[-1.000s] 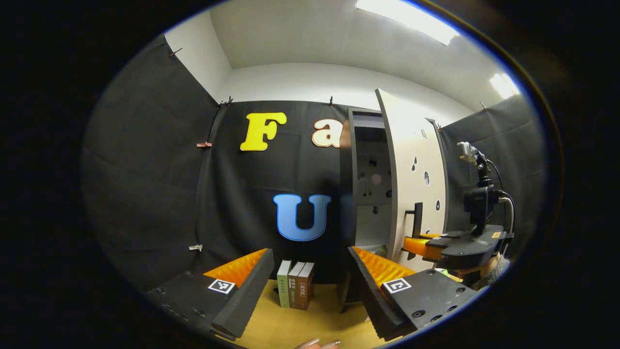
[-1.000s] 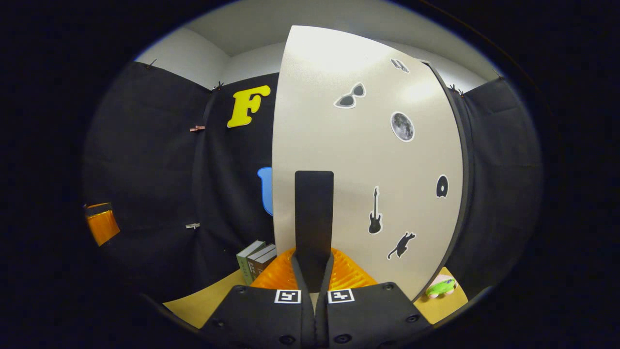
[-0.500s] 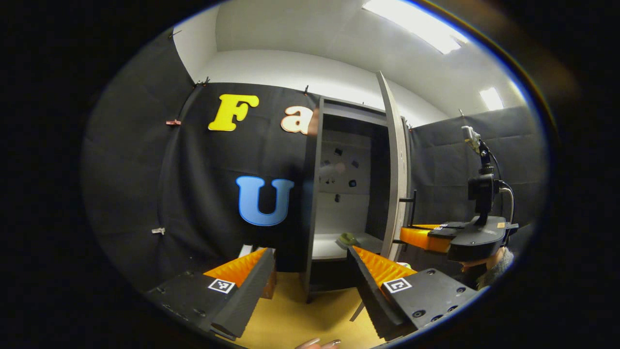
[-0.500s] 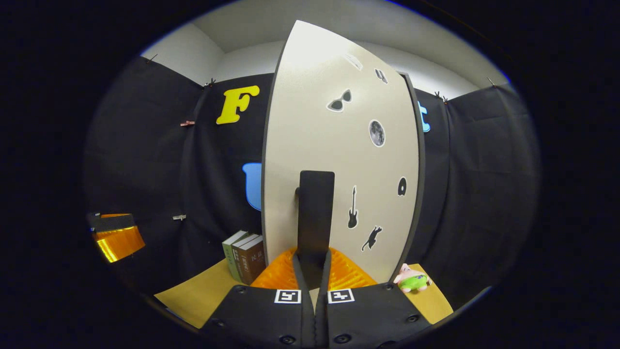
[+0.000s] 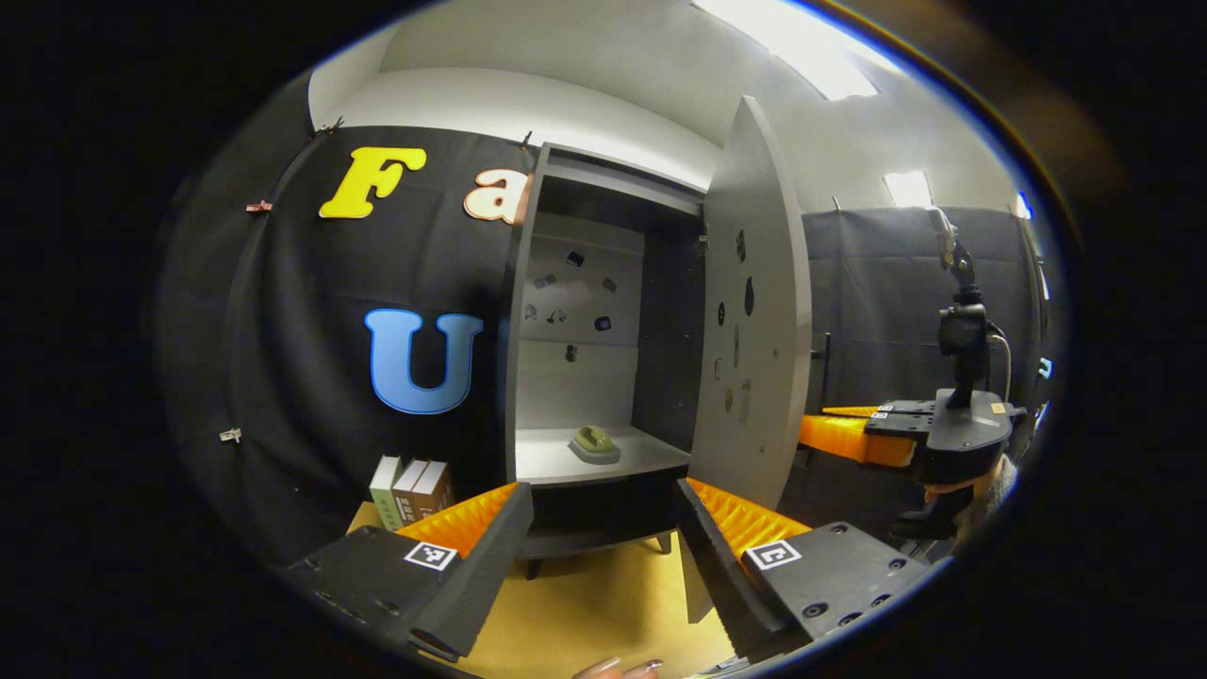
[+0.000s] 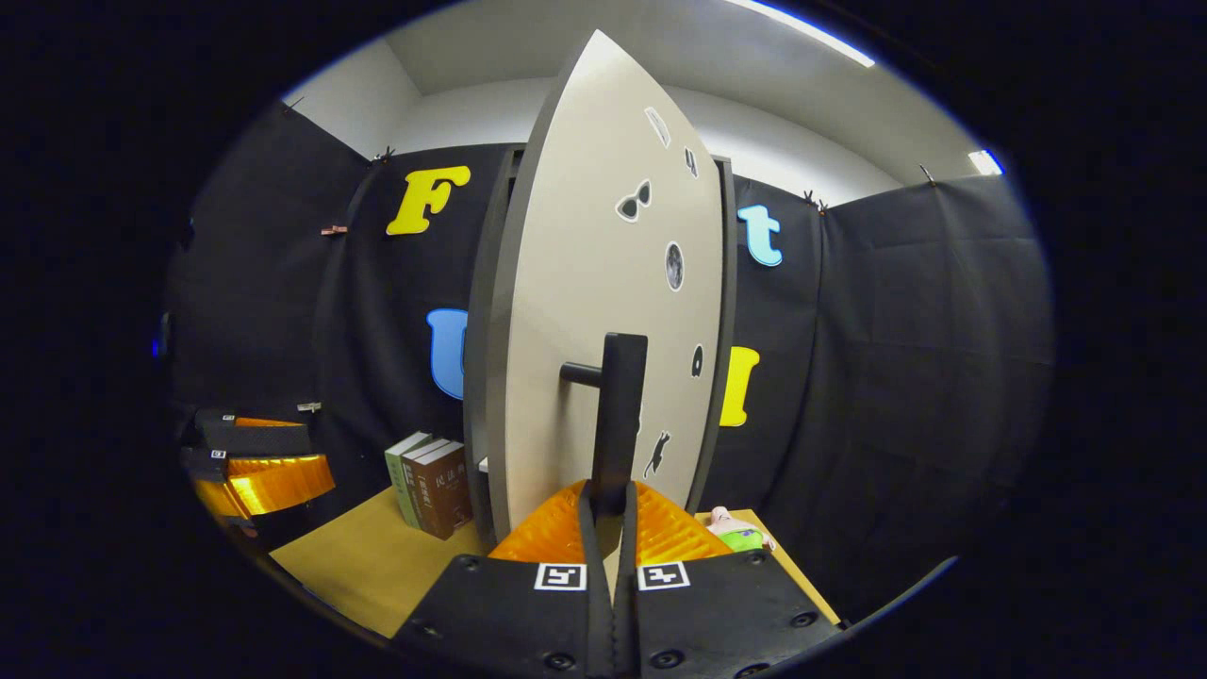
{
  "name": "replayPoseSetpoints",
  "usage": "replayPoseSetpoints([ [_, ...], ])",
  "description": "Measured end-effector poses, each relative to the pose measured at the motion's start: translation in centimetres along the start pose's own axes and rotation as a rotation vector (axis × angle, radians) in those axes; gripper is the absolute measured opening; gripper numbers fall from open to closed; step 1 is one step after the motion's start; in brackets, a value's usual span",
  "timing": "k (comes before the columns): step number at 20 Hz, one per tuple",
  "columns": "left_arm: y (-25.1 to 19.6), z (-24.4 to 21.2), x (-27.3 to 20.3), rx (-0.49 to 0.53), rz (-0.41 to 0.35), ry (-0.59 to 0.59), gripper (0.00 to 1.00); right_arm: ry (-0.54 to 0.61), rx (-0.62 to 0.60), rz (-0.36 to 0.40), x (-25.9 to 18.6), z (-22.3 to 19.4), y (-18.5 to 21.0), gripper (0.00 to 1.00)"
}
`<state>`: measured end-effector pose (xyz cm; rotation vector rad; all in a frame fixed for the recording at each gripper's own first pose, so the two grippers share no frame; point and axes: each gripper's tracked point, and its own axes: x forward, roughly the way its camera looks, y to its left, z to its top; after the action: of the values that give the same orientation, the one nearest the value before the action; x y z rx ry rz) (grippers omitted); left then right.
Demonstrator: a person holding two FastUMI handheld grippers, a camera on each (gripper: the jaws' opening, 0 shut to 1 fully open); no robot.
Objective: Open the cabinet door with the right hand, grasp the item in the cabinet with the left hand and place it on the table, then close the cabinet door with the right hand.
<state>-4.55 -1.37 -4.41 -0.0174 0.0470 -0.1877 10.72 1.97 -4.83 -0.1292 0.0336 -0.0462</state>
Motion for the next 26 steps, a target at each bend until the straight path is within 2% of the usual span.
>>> replayPoseSetpoints([
  [8,-5.4,-0.5,9.3,-0.056,-0.012,0.003,0.97,-0.011,0.000,-0.002,-0.2,-0.1,-2.6,0.05],
  [13,-4.8,-0.8,14.8,0.053,0.080,0.001,0.95,-0.028,0.040,0.038,-0.1,-0.2,-2.7,0.05],
  [16,-5.1,-1.1,17.3,0.041,0.083,0.017,0.95,-0.028,0.044,0.047,-0.1,-0.3,-3.3,0.05],
  [20,-5.1,-1.1,20.6,0.038,0.065,0.034,0.95,-0.036,0.078,0.022,-0.6,-0.6,-4.5,0.05],
  [23,-5.7,-0.9,22.5,0.059,0.060,0.033,0.94,-0.053,0.093,0.075,-0.6,-0.4,-3.7,0.05],
  [26,-6.3,-0.6,24.0,0.096,0.045,0.040,0.95,-0.060,0.052,0.109,-0.9,-0.6,-4.1,0.05],
])
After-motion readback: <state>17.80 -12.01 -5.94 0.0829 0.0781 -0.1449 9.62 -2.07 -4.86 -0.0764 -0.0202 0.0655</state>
